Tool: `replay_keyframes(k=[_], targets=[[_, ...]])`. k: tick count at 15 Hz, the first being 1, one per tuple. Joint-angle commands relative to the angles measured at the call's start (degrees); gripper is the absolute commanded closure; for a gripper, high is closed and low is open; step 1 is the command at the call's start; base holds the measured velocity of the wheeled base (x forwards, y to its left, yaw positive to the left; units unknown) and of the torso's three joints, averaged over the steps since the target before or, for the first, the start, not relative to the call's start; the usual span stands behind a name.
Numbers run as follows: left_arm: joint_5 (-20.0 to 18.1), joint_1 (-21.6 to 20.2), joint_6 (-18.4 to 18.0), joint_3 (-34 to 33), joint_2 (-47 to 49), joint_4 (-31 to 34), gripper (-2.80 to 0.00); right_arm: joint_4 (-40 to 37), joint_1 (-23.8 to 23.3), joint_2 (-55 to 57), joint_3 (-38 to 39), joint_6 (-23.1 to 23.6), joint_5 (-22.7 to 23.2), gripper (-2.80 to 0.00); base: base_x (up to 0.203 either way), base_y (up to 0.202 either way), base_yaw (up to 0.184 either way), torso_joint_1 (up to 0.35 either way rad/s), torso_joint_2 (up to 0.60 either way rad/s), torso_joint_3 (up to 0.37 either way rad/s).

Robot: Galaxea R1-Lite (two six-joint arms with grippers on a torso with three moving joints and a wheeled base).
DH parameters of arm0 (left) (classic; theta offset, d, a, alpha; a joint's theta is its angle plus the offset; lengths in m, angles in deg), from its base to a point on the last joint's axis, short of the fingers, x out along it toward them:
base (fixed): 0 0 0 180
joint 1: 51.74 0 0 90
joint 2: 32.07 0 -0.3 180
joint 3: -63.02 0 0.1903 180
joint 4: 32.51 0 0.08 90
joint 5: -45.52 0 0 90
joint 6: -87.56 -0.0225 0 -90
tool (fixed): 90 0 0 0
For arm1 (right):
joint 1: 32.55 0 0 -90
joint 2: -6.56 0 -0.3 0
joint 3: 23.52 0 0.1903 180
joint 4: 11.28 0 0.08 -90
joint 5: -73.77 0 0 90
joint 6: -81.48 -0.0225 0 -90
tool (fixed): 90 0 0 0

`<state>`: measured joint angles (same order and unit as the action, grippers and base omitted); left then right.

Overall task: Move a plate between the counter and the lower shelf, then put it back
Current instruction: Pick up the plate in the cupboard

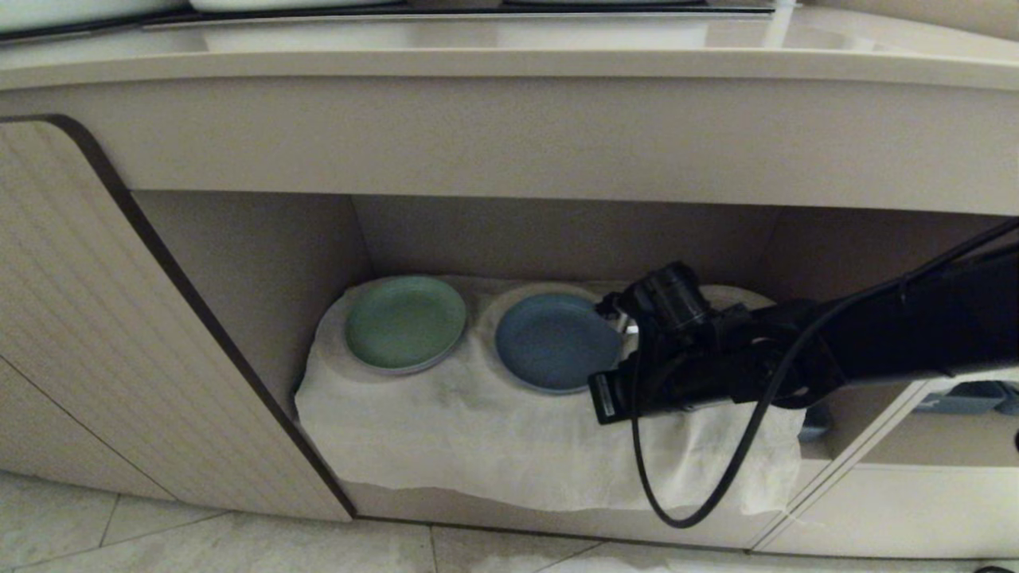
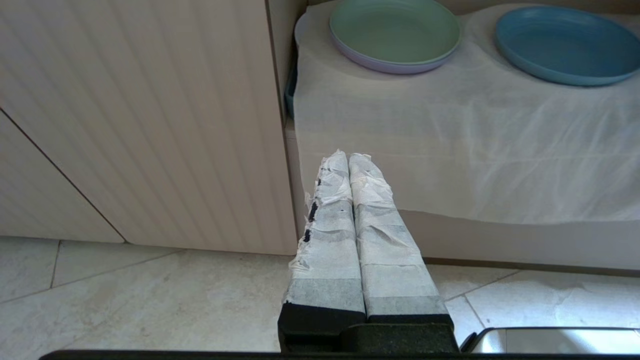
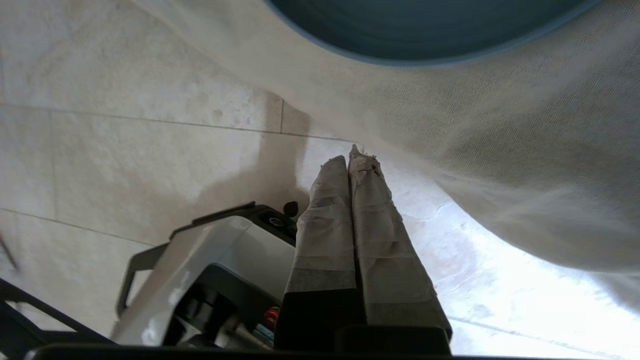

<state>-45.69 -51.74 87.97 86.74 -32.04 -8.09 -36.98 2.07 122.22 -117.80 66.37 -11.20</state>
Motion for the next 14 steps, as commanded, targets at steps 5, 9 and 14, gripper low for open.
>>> replay_keyframes(k=[5,9,14], targets=[[0.1,0.0,0.0,0.0,0.0,0.0,0.0,-2.1,0.1,1.9,-3.0,-4.9,-5.4,0.0,0.0,0.0,0.0,0.0,0.0,0.0],[0.0,0.0,0.0,0.0,0.0,0.0,0.0,-2.3,0.0,2.7,-4.5,-6.4,-5.7,0.0,0.0,0.0,0.0,0.0,0.0,0.0],[0.0,0.0,0.0,0.0,0.0,0.0,0.0,-2.6,0.1,4.9,-7.5,-8.4,-10.0,0.0,0.0,0.0,0.0,0.0,0.0,0.0]])
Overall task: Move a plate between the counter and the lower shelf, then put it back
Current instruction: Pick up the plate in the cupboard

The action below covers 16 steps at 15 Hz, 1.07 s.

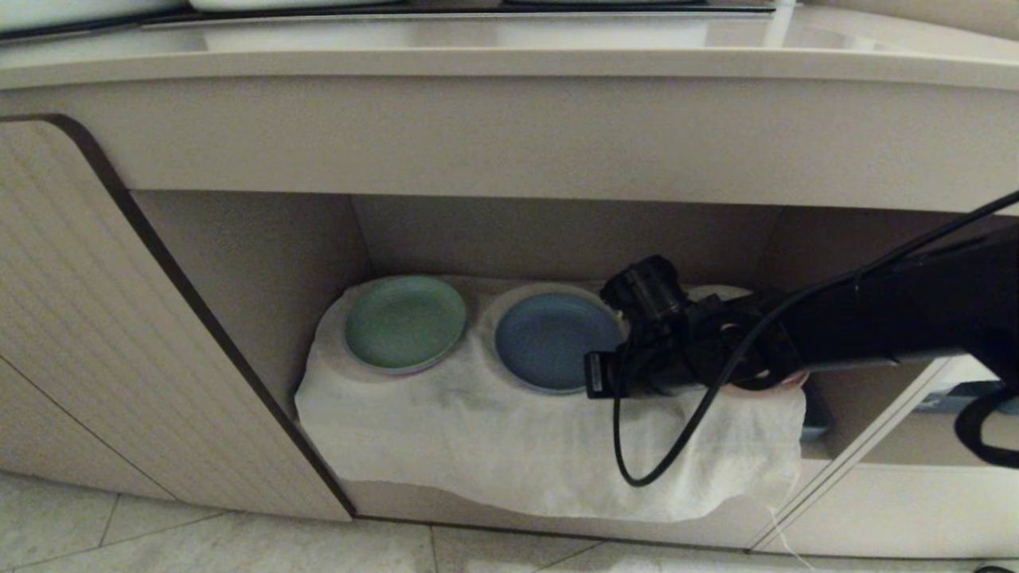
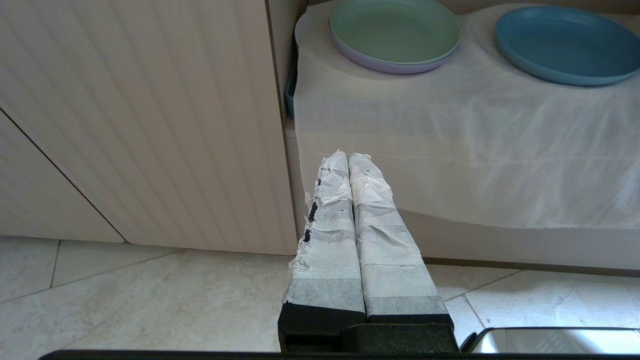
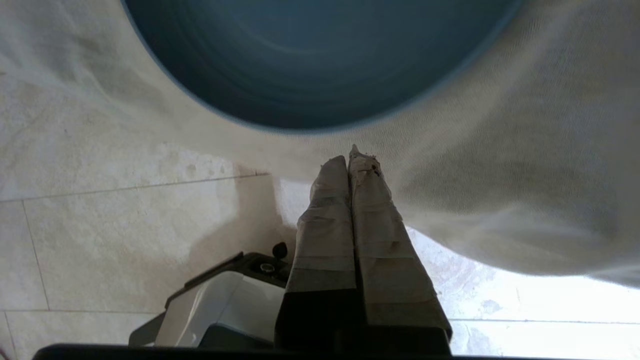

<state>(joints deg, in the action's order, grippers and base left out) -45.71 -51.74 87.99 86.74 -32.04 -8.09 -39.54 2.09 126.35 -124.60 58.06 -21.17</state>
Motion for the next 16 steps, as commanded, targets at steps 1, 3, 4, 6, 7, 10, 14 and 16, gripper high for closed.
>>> replay_keyframes(k=[1,3,4,6,7,10,14,16], targets=[[0.0,0.0,0.0,0.0,0.0,0.0,0.0,0.0,0.0,1.3,-1.1,-0.1,-0.2,0.0,0.0,0.0,0.0,0.0,0.0,0.0],[0.0,0.0,0.0,0.0,0.0,0.0,0.0,0.0,0.0,1.7,-1.2,-0.1,-1.1,-2.8,0.0,0.0,0.0,0.0,0.0,0.0],[0.0,0.0,0.0,0.0,0.0,0.0,0.0,0.1,0.0,1.9,-1.2,-0.1,-1.3,-2.8,0.0,0.0,0.0,0.0,0.0,0.0],[0.0,0.0,0.0,0.0,0.0,0.0,0.0,0.3,0.0,2.2,-1.2,0.0,-1.8,-2.8,0.0,0.0,0.0,0.0,0.0,0.0],[0.0,0.0,0.0,0.0,0.0,0.0,0.0,0.3,0.0,2.6,-1.2,0.0,-2.3,-2.8,0.0,0.0,0.0,0.0,0.0,0.0],[0.0,0.0,0.0,0.0,0.0,0.0,0.0,0.6,-0.1,2.8,-1.9,-0.1,-2.5,-2.8,0.0,0.0,0.0,0.0,0.0,0.0],[0.0,0.0,0.0,0.0,0.0,0.0,0.0,0.0,-0.3,3.8,-5.6,-4.3,-2.7,-2.8,0.0,0.0,0.0,0.0,0.0,0.0],[0.0,0.0,0.0,0.0,0.0,0.0,0.0,0.0,-0.5,3.9,-5.9,-4.4,-3.0,-2.8,0.0,0.0,0.0,0.0,0.0,0.0]])
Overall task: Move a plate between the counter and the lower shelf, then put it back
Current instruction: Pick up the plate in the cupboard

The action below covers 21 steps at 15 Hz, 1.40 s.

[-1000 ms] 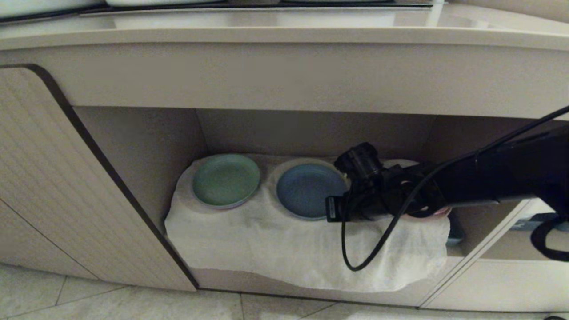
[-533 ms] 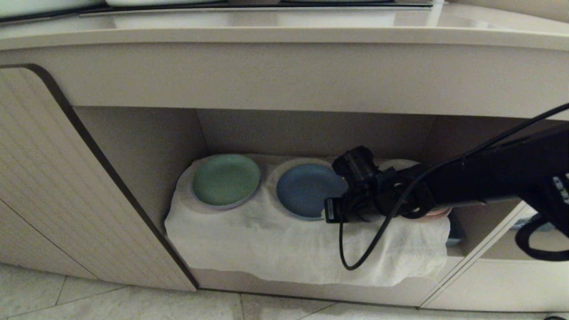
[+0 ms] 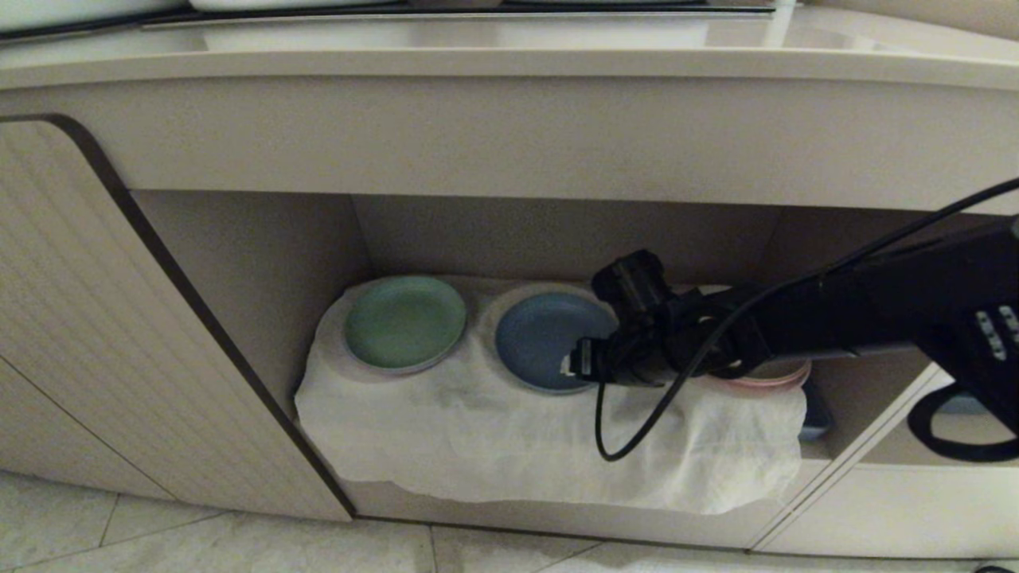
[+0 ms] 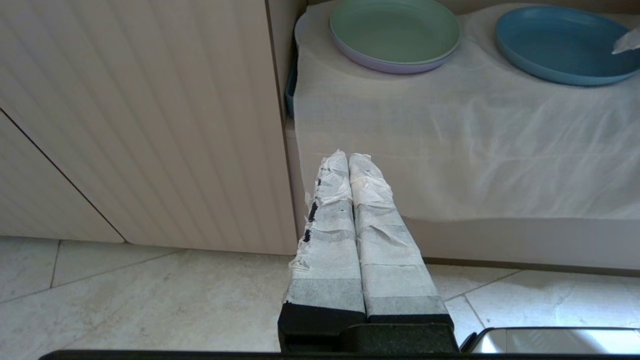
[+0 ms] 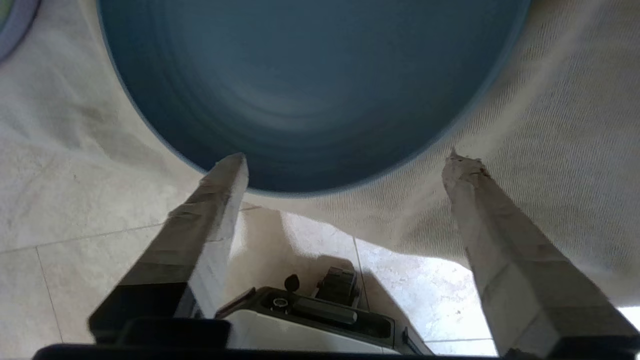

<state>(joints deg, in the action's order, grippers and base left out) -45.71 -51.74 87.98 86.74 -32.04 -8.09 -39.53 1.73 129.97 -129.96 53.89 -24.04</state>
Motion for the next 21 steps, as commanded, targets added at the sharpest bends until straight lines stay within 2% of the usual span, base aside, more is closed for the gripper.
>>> replay_keyframes(k=[1,6,12,17,21], targets=[[0.0,0.0,0.0,0.0,0.0,0.0,0.0,0.0,-0.3,0.4,-0.8,-0.6,-0.5,-2.8,0.0,0.0,0.0,0.0,0.0,0.0],[0.0,0.0,0.0,0.0,0.0,0.0,0.0,-1.6,-0.6,2.0,-3.0,-3.4,-3.4,-2.8,0.0,0.0,0.0,0.0,0.0,0.0],[0.0,0.0,0.0,0.0,0.0,0.0,0.0,-6.0,-0.3,3.9,-7.6,-10.4,-4.4,-2.8,0.0,0.0,0.0,0.0,0.0,0.0],[0.0,0.0,0.0,0.0,0.0,0.0,0.0,-6.0,0.0,4.7,-7.6,-12.8,-5.1,-2.8,0.0,0.0,0.0,0.0,0.0,0.0],[0.0,0.0,0.0,0.0,0.0,0.0,0.0,-5.7,0.0,5.3,-8.0,-12.8,-6.4,-2.8,0.0,0.0,0.0,0.0,0.0,0.0]])
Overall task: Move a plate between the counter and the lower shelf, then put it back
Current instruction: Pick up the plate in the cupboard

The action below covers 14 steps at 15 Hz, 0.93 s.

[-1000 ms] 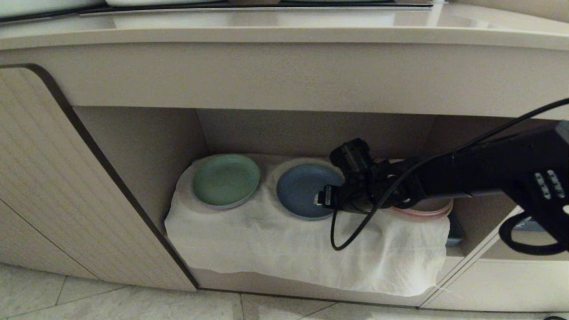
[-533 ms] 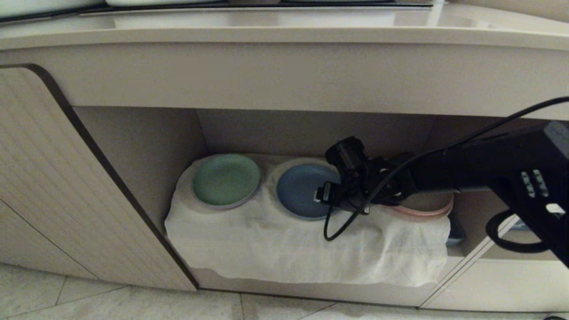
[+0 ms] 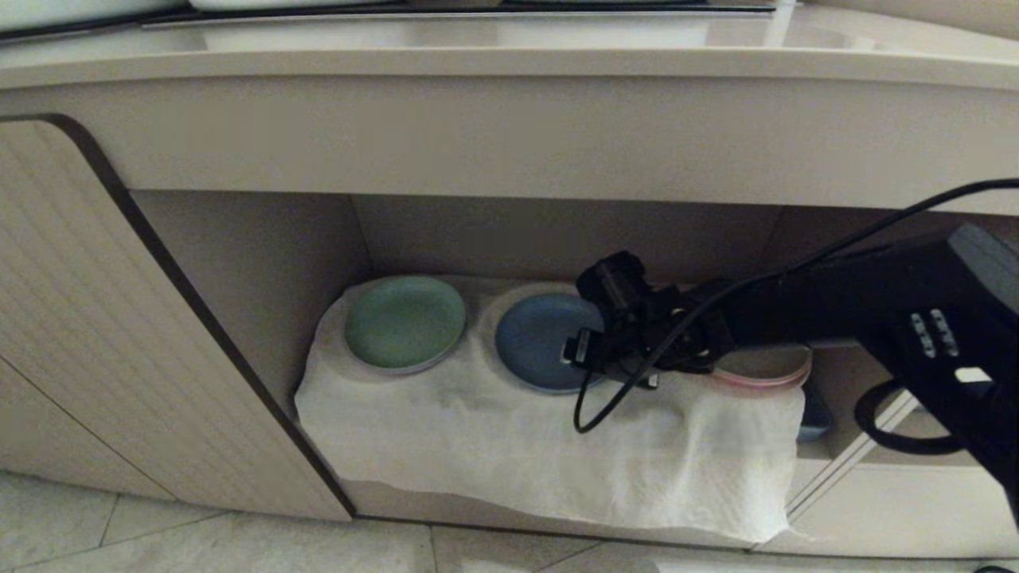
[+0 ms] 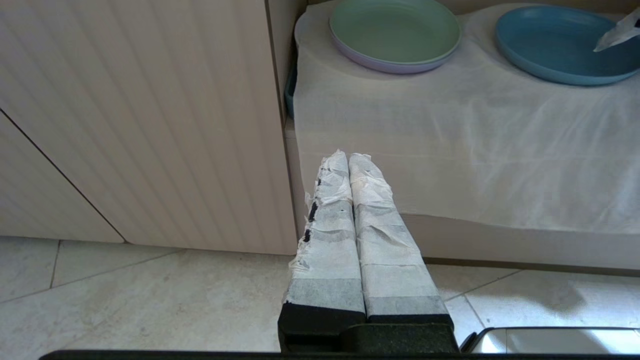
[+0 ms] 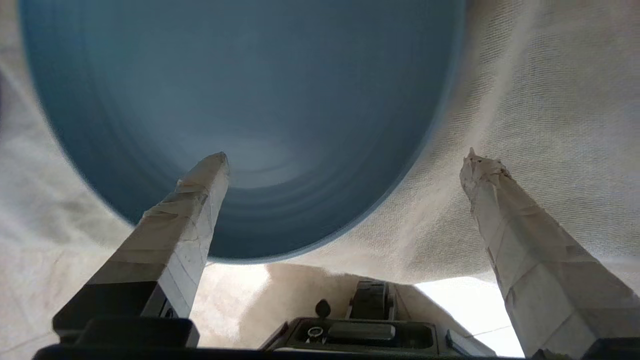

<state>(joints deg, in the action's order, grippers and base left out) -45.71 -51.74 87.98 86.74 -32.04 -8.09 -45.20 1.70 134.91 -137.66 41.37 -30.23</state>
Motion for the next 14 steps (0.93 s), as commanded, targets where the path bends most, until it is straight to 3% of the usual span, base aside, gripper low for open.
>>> replay_keyframes(k=[1,10,14], targets=[[0.0,0.0,0.0,0.0,0.0,0.0,0.0,0.0,-0.1,0.6,-0.8,-0.7,-0.8,-2.8,0.0,0.0,0.0,0.0,0.0,0.0],[0.0,0.0,0.0,0.0,0.0,0.0,0.0,-0.1,0.0,2.2,-4.2,-6.7,-2.5,-2.8,0.0,0.0,0.0,0.0,0.0,0.0],[0.0,0.0,0.0,0.0,0.0,0.0,0.0,0.3,0.5,2.4,-4.8,-7.0,-2.5,-2.8,0.0,0.0,0.0,0.0,0.0,0.0]])
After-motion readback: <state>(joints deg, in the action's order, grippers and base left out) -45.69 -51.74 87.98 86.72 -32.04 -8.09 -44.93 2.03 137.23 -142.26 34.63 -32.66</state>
